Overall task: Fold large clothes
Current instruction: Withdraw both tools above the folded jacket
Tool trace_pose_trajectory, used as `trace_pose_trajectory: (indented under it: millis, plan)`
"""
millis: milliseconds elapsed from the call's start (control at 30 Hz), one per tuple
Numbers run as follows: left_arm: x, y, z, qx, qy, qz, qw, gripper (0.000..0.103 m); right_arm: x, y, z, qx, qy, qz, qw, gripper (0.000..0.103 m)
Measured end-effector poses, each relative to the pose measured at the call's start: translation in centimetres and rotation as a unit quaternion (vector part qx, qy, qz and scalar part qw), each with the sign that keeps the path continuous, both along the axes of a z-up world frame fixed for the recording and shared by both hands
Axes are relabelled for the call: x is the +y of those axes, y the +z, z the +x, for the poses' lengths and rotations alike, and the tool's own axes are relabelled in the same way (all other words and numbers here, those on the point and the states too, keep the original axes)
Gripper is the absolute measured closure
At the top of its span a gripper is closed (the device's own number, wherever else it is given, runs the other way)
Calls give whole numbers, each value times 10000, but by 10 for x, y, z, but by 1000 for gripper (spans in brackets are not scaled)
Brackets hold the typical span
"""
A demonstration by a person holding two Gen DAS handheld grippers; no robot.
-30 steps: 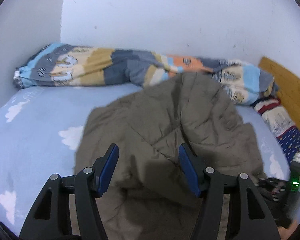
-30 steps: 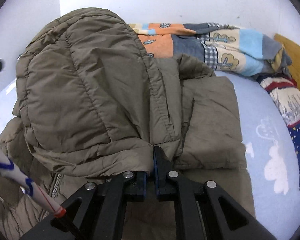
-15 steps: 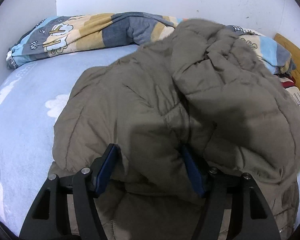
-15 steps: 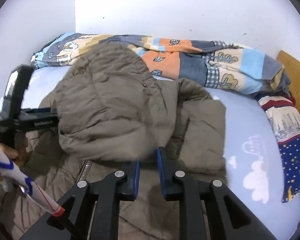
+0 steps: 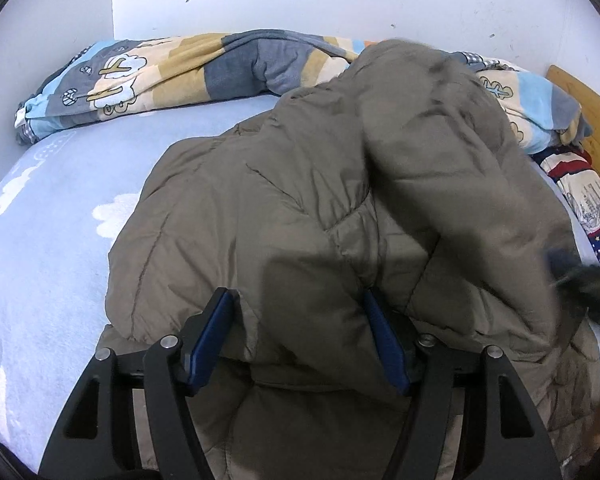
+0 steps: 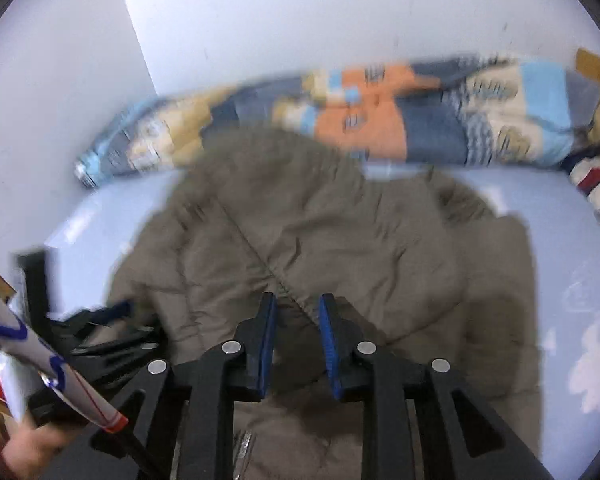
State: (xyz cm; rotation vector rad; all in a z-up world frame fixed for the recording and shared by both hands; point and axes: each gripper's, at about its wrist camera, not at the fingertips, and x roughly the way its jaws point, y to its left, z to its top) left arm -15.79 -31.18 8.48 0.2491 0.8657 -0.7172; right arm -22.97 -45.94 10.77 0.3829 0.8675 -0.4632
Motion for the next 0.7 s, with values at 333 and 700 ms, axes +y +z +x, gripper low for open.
trace_pose_trajectory:
  millis: [333,700]
  plan:
    - [7,13,-8,-179,20,-56,9998,36,-9,-22,5,313,-138,333,9989,80]
    - [4,54,-39,-718,-340,-495,9956,36,25,13,-48,-39,-156,-95,9998,80]
